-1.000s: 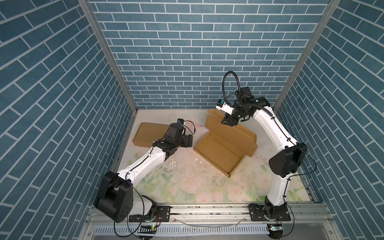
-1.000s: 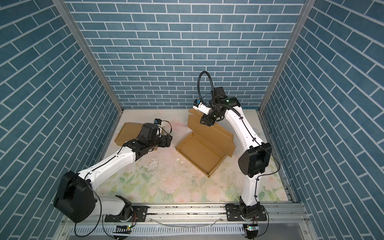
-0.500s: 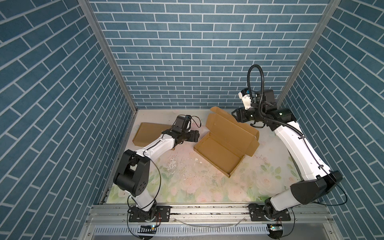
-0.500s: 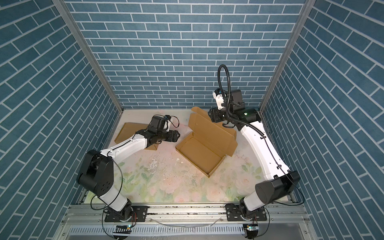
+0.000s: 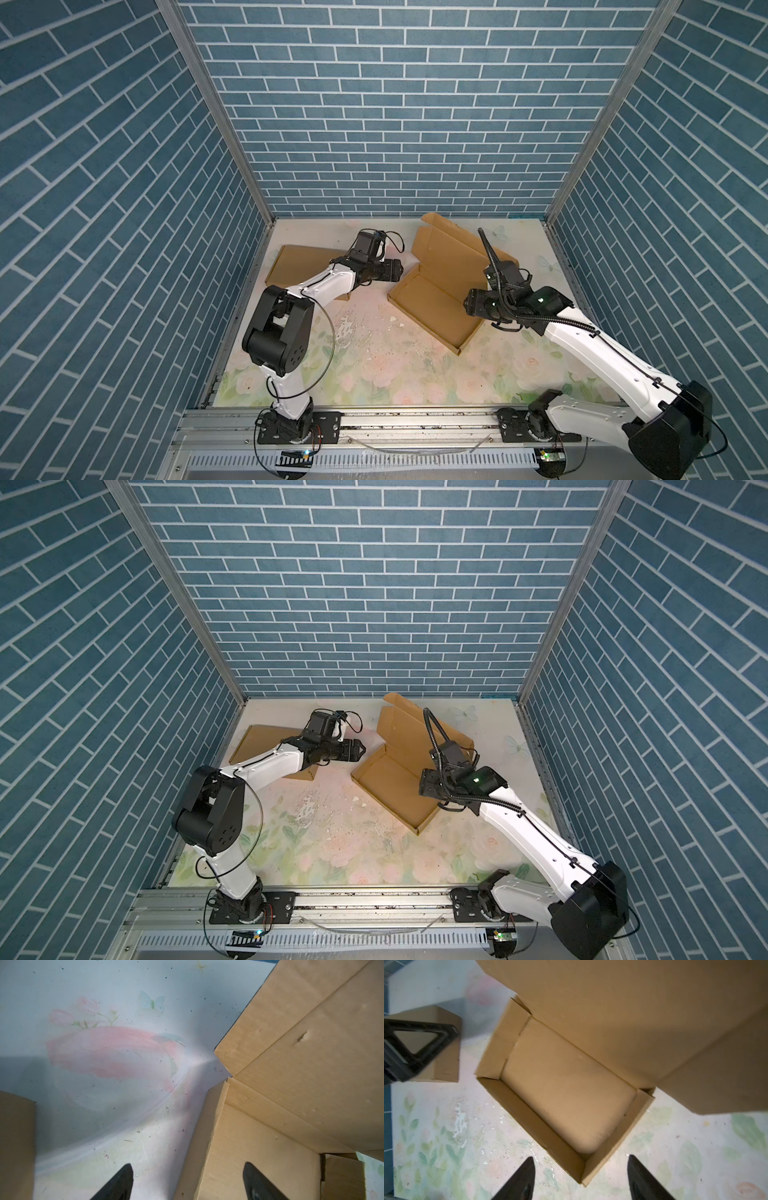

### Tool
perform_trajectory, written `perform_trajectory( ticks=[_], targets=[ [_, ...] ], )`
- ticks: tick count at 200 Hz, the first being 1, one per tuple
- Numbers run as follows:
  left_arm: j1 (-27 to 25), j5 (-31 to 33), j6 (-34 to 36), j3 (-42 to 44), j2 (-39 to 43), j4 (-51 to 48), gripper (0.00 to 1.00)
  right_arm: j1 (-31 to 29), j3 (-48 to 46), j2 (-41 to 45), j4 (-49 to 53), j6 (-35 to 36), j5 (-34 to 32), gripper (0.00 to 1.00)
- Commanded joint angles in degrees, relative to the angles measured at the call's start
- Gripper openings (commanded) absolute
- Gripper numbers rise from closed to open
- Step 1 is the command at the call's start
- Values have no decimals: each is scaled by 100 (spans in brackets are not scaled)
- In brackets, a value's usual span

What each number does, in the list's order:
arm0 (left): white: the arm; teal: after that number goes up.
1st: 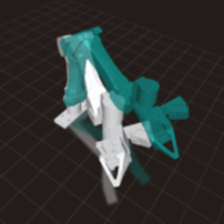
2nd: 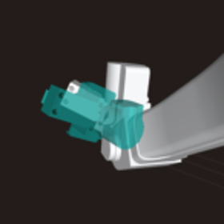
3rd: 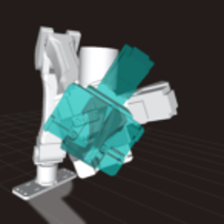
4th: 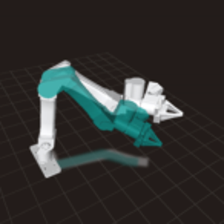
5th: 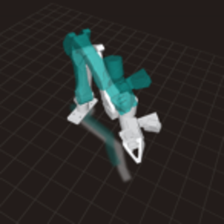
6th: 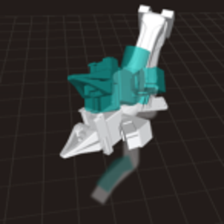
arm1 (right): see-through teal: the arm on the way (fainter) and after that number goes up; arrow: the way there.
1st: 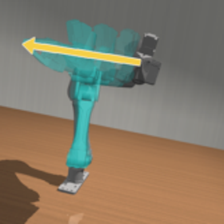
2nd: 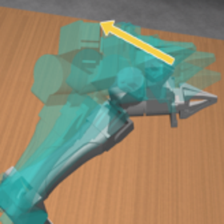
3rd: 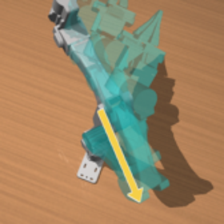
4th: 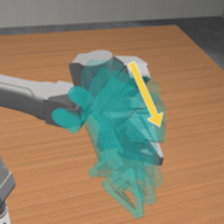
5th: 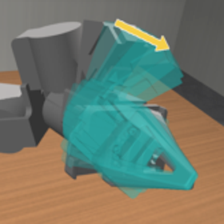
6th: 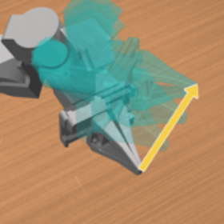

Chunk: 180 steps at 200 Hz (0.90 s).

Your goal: Fold the paper box

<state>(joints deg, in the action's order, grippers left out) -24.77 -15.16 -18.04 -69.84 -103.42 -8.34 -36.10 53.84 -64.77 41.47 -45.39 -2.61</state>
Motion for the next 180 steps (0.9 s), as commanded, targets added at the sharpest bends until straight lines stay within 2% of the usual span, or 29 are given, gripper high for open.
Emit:
perform_trajectory(
  ticks=[1,32,59,101,106,180],
  targets=[
    [29,-222,-160,-28,-152,139,84,-47,-674,200,-353,-947,-61,73],
    [23,-508,-431,187,-231,446,84,-6,-1066,44,-916,-981,268,77],
    [14,-620,-616,411,-262,715,84,93,-1217,-249,-1205,-967,613,77],
    [-22,-798,-800,631,-404,1001,83,304,-1385,-530,-1698,-900,728,77],
    [-20,-835,-835,666,-421,1052,83,336,-1385,-572,-1752,-871,909,77],
    [-189,-1095,-1007,1260,-120,1347,80,777,-491,-1678,-1763,208,1168,76]
  ],
)
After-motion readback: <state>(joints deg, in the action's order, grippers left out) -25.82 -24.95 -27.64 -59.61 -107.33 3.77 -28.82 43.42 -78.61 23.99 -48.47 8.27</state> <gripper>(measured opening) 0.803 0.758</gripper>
